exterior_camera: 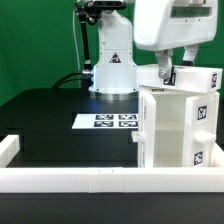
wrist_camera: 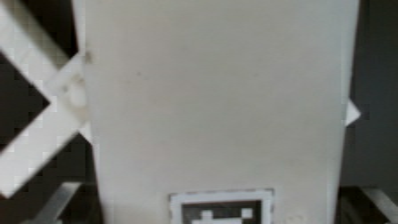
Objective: Assemble cabinet
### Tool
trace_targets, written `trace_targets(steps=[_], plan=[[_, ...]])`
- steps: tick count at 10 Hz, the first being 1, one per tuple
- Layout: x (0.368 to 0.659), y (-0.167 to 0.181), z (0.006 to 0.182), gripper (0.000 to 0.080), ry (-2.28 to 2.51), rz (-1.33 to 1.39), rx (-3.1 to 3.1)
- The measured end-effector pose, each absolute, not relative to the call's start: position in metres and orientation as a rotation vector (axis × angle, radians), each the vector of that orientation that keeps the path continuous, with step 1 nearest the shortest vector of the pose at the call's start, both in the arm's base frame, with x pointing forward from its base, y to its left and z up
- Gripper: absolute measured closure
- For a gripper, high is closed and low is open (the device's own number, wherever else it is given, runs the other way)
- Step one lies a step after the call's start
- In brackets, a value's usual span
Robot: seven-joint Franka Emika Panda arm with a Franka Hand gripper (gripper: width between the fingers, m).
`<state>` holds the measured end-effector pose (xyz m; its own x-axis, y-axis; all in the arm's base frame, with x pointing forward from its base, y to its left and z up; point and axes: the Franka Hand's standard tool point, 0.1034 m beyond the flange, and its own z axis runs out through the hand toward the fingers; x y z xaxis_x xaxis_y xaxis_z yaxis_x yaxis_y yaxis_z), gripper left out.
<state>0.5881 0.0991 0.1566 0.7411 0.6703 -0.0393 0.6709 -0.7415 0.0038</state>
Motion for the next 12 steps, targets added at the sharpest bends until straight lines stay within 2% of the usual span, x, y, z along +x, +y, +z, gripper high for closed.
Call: trace_targets(steps=[2,6,9,12], plan=[[0.5902,0.0986,0.1566,0.0246,0.731,-0.026,3.058],[0.5897,0.0992,0.1565,0.0246,0.353,-0.026,3.122],[0.5850,0.1005,0.1559,0.0246,-0.614,0.128,3.124],[0.5854,0.1002,0.1560,0.0246,-0.907,0.117,3.086]])
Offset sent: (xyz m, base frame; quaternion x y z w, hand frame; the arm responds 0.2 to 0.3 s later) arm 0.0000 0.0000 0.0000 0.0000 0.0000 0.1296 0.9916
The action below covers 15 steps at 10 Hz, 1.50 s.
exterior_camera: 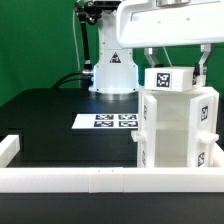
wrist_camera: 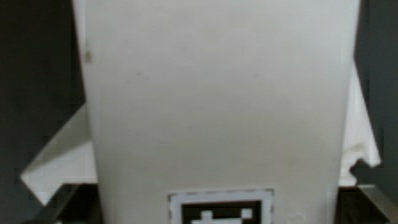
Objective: Assemble cabinet
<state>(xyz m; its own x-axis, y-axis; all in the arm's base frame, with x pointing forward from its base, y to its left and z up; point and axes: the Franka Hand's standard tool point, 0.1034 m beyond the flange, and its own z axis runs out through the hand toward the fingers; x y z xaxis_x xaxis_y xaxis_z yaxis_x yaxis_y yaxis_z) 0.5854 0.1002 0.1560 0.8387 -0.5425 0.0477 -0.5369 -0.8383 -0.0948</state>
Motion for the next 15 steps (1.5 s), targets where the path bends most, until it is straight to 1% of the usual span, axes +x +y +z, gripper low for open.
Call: trace_targets(steps=[1,5,8,11,12,14,15], plan=[[0.585,0.100,0.156,0.0246,0.901,-0.109,-2.926],[0.587,0.100,0.156,0.0246,1.735,0.012,-2.400],[0.589,0.100,0.157,0.0246,1.980,0.055,-2.173],[0.589,0.101,0.156,0.0246,2.057,0.067,-2.100],[0.589,0.101,0.156,0.0167,2.024,0.062,-2.131],[0.585,0.103,0.159,0.0153,1.923,0.091,-2.237],[0.584,0.105,0.168,0.0153,1.790,0.117,-2.354]])
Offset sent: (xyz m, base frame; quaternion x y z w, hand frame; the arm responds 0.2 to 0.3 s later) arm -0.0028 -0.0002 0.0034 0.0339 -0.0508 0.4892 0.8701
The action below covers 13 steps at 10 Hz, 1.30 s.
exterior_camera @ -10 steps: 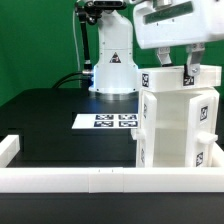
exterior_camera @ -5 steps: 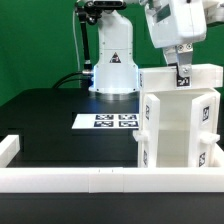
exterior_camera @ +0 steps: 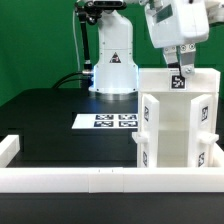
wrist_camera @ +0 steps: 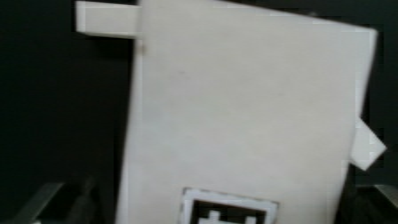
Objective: Assemble cabinet
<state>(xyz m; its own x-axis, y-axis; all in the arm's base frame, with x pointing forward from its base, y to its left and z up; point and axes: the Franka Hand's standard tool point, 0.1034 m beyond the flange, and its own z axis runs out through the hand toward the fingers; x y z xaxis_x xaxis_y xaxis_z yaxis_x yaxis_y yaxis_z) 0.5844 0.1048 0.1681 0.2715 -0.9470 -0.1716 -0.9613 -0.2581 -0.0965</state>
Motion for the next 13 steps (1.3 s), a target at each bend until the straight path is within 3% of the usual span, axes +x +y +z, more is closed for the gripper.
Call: trace_targets(steps=[1,5,9,13], plan=[[0.5880,0.1068,0.1754,0.0151,1.643,0.109,-2.448],[0.5866,0.1059,0.1711,0.0151,1.258,0.062,-2.680],[0.5889,0.1107,0.1729,0.0151,0.149,-0.018,-3.021],[0.5883,0.1112,0.1717,0.0151,-0.287,-0.039,-3.020]])
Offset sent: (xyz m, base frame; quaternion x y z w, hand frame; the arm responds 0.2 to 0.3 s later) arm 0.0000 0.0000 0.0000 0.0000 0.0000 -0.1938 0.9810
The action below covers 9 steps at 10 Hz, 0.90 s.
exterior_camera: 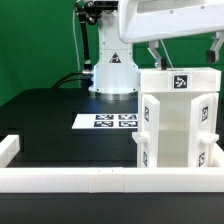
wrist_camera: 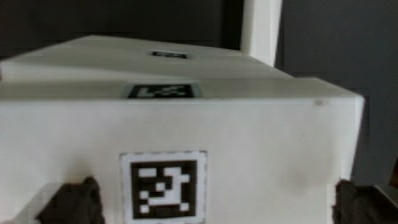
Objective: Assemble cabinet
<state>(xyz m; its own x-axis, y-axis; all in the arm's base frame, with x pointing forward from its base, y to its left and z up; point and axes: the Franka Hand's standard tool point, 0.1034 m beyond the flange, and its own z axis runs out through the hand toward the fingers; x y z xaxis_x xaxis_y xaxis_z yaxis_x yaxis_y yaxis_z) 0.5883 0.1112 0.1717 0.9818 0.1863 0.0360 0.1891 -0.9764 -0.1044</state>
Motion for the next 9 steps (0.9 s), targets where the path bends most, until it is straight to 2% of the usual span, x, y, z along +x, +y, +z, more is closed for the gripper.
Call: trace_targets(steps=[3,8,9], plan=[[0.592,0.109,0.177,0.0151,-1.130,-0.035,-2.891],[0.595,0.104,0.175,0.0151,-1.620,-0.007,-2.678],[0.595,0.100,0.174,0.0151,-1.860,0.017,-2.544]])
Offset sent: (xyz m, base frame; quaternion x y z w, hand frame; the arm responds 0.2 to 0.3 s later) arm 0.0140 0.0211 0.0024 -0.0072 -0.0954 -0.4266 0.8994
